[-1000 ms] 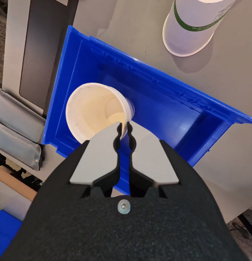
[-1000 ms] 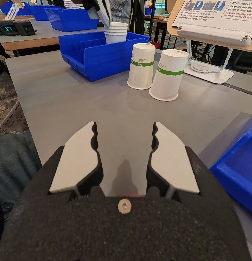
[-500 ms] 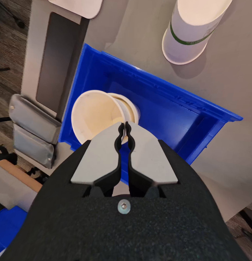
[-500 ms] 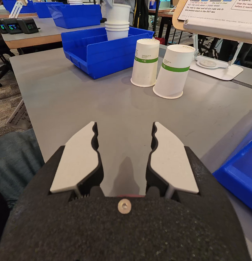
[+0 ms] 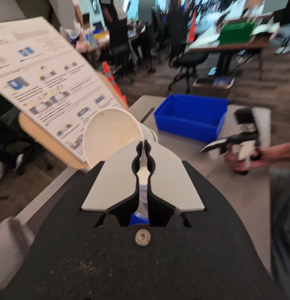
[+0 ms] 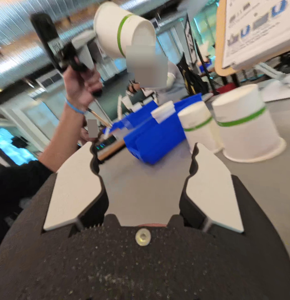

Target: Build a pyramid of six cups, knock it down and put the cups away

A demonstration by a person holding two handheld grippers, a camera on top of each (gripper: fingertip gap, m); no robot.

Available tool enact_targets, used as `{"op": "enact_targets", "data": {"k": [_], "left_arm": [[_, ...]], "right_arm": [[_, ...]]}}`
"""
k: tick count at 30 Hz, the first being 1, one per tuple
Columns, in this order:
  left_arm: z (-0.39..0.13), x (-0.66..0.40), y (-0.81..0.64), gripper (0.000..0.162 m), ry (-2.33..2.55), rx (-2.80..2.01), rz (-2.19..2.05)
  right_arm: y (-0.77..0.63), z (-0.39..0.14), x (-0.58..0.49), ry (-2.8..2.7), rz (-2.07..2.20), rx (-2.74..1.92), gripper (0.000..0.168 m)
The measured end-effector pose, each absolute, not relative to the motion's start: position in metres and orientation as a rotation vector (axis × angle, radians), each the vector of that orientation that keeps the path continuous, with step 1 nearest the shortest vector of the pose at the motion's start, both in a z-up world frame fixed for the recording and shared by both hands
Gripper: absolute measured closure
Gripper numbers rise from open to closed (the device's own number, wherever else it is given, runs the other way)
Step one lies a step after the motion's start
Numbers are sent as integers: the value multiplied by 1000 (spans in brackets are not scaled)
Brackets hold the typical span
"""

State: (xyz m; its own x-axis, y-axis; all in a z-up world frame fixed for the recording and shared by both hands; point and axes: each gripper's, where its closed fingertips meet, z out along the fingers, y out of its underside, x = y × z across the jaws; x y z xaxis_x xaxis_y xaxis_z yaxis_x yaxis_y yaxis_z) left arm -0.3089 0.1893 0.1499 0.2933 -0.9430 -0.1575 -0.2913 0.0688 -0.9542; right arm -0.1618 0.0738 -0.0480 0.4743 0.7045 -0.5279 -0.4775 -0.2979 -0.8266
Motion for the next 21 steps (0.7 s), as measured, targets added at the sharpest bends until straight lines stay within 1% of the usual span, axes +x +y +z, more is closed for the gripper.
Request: {"op": "enact_targets", "data": {"k": [3,9,11,14,20,21], "left_arm": [[149,-271,152,160,1163,-1395,-923],[136,-217,89,160,1193,-1284,-1121],[127,-206,78,160,1221,-1280,-1139],[120,-197,70,160,1223,-1276,-1171],[101,-187,58,160,1269,-1295,-1227],[101,-187,57,160,1272,-1291,-1238]], "right_arm": [[97,-20,-177,-186,1314,-1367,54],[99,42,-160,-206,1334,-1154,52],[92,51,-156,-229,1325,-1121,55],[88,46,-157,-252,1323,-1150,57],[82,44,-151,-236,1342,-1109,87],[81,45,-150,-242,1338,-1099,87]]}}
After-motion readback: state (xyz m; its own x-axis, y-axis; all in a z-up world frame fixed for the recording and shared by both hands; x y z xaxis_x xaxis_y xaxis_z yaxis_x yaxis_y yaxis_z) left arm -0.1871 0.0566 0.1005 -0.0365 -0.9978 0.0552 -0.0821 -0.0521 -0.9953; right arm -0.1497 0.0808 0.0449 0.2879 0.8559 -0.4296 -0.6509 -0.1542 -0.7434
